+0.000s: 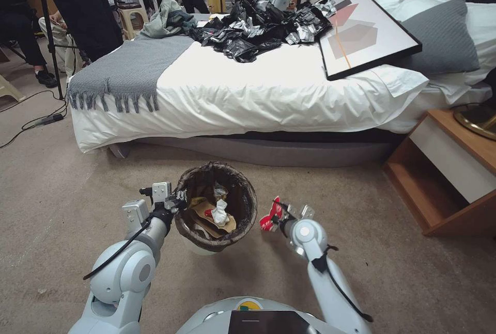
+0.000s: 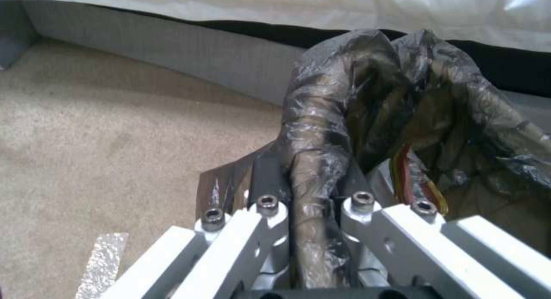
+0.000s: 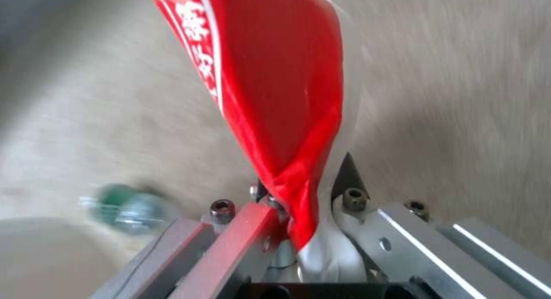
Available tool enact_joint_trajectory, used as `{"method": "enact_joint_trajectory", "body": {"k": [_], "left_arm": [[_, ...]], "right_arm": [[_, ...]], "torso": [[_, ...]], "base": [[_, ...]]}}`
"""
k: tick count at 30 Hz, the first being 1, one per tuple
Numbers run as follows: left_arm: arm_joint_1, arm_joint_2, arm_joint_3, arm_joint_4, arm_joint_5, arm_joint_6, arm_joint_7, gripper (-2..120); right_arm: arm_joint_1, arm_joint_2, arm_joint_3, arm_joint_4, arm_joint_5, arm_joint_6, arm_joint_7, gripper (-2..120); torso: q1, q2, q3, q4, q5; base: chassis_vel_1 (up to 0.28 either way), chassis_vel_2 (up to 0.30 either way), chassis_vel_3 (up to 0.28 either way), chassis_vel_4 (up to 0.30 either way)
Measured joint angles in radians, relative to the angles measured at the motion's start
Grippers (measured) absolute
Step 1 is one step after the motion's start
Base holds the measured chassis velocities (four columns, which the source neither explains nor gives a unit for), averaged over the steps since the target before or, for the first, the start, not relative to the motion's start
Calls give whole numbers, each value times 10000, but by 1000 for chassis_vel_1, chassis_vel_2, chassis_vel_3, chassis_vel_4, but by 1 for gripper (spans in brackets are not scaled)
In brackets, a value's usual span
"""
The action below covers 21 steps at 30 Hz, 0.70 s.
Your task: Pick up the trash bin, then pick up the garbage from the floor and place it into the trash bin.
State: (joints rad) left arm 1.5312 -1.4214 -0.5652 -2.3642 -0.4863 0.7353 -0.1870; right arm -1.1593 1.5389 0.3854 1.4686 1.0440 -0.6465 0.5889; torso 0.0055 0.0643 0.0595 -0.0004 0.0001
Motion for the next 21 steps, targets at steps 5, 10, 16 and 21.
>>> {"method": "enact_joint_trajectory", "body": {"k": [5, 10, 16, 21], "left_arm": [[-13, 21, -37, -1, -23, 0, -3, 5], [-27, 46, -64, -1, -48, 0, -4, 5], [-46, 70, -92, 17, -81, 0, -5, 5], [-104, 59, -91, 135, -93, 0, -5, 5]], "right_arm": [[-125, -180, -24, 594, 159, -95, 117, 0], [-209, -353, -31, 1147, 253, -173, 186, 0], [-311, -621, -34, 2000, 449, -307, 329, 0], [-372, -1383, 119, 4058, 1169, -707, 849, 0]], "torso": [[0, 0, 0, -1, 0], [0, 1, -1, 0, 0], [0, 1, -2, 0, 1], [-1, 1, -2, -1, 1]], "base": [[0, 0, 0, 0], [0, 0, 0, 0], [0, 0, 0, 0], [0, 0, 0, 0]]}}
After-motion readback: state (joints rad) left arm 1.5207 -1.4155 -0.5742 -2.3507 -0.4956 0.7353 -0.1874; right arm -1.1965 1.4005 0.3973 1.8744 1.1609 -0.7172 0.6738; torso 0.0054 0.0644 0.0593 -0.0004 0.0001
